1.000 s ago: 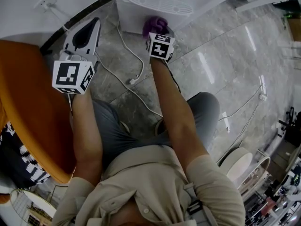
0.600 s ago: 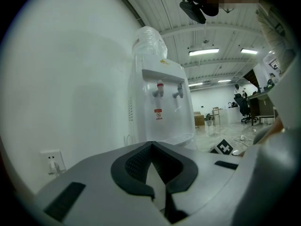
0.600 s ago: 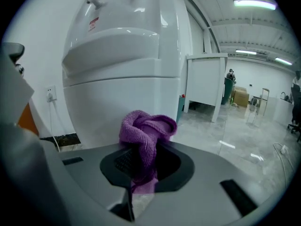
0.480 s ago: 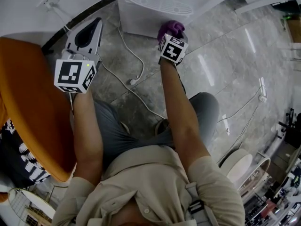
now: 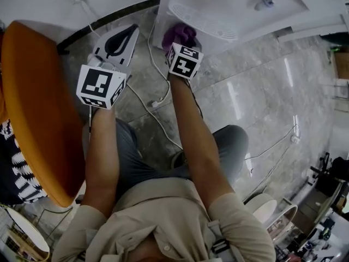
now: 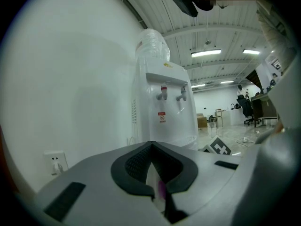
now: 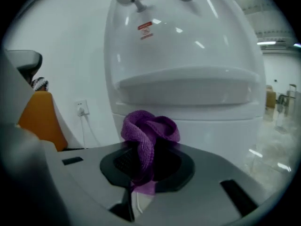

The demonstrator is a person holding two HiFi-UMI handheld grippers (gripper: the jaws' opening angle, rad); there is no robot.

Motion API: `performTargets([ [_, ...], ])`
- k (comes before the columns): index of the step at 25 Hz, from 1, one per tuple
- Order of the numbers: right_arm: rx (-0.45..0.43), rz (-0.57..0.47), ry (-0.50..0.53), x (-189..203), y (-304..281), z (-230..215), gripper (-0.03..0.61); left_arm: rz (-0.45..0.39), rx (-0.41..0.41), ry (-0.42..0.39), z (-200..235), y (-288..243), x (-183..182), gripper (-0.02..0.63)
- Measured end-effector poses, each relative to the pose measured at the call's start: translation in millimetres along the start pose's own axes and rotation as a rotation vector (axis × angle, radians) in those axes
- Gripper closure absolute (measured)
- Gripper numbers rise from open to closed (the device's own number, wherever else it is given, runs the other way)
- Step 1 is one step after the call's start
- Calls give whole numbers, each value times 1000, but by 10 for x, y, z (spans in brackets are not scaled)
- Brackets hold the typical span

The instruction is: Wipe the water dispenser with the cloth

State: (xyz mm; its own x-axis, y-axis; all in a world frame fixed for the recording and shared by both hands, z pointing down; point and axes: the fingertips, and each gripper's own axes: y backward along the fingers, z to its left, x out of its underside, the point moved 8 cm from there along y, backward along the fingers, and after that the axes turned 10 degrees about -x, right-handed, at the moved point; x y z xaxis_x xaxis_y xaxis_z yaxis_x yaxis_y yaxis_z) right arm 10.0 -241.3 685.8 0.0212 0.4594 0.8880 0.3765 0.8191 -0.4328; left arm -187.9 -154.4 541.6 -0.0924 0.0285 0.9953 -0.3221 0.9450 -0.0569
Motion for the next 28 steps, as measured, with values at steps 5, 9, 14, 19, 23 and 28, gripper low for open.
performTargets([
  [5,-105,17,41,-198,-157,385,506,-7,8,7,-5,-23,36,598],
  [9,-129,-8,30,-377,-111,432,506,-19,-14,18,57,-27,12,598],
  [14,-177,-87,-64,-620,27,640,506,-19,-8,21,121,-2,7,598],
  [19,-184,-221,-76,-1053,235,712,506,-31,-7,28,132,1,-21,598],
  [23,-165,-307,-42,-1495,387,624,506,-30,-12,25,157,37,-25,598],
  [28,-156,-351,-4,-1771,461,577,506,-25,-18,22,166,42,-30,598],
])
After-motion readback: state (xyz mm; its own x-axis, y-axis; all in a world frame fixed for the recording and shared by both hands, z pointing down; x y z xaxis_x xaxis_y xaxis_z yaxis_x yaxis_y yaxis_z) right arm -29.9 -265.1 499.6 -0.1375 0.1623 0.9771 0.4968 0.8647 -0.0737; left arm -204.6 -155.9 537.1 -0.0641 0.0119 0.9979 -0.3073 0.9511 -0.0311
